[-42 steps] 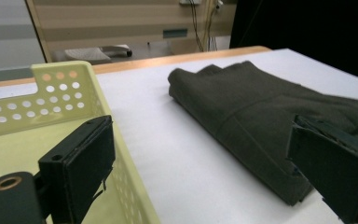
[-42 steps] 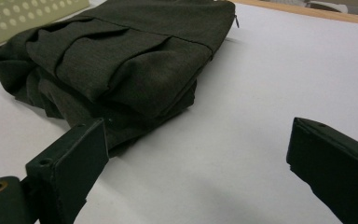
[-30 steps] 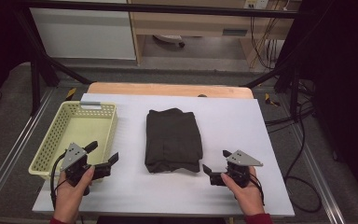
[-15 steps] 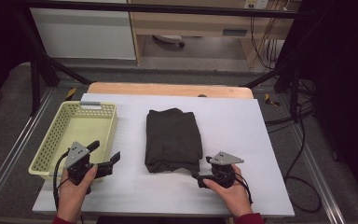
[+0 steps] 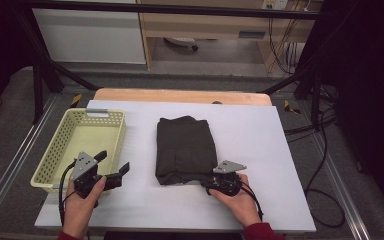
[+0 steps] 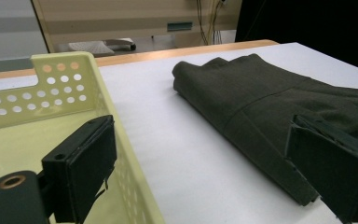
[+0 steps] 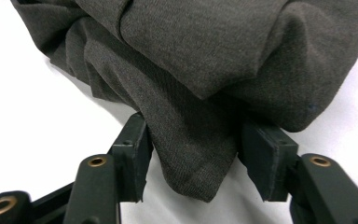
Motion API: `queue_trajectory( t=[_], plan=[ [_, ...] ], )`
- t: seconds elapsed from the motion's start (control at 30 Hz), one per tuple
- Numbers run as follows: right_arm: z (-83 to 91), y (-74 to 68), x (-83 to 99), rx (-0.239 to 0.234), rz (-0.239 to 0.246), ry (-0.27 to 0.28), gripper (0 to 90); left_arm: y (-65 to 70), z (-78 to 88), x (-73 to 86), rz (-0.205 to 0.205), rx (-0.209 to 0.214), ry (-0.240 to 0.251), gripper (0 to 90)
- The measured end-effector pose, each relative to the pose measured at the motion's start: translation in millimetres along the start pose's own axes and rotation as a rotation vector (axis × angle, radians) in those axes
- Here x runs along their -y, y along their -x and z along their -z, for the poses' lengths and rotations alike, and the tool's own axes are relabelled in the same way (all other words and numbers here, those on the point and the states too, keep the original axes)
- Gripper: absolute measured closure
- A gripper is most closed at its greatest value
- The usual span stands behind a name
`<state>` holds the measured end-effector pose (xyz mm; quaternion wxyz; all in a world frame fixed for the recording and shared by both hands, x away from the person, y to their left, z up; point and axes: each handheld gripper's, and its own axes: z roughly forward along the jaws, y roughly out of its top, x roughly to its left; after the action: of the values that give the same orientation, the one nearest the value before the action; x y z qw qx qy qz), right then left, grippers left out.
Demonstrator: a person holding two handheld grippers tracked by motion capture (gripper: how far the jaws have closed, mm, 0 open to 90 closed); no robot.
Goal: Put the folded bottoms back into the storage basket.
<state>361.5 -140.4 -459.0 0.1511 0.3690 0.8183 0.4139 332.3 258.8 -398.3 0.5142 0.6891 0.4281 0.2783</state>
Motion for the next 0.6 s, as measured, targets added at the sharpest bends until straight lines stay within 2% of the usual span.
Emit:
queue_trajectory(
  t=[0.1,0.13,0.23,0.27,0.3,0.6],
  plan=[
    [-0.9,-0.8,0.6,0.007,0.012,0.002,52.6,-2.8,0.7,0.0,0.019,0.007,0.000,9.2],
    [-0.2,-1.5,0.3,0.005,0.023,0.009,59.6,-3.2,0.9,0.0,0.024,0.009,0.000,9.6],
    [1.5,-1.7,0.0,0.003,0.039,0.020,69.7,-3.8,3.0,-0.6,0.032,-0.005,0.011,9.6],
    [1.5,-1.7,0.0,0.003,0.039,0.020,69.7,-3.8,3.0,-0.6,0.032,-0.005,0.011,9.5],
    [3.2,-1.4,-0.4,-0.003,0.050,0.023,74.5,-4.1,3.5,-0.6,0.031,-0.007,0.011,9.6],
    [14.5,-3.4,-1.1,-0.023,0.041,0.043,80.8,-7.8,5.8,-0.6,0.050,-0.010,0.014,9.7]
  ],
)
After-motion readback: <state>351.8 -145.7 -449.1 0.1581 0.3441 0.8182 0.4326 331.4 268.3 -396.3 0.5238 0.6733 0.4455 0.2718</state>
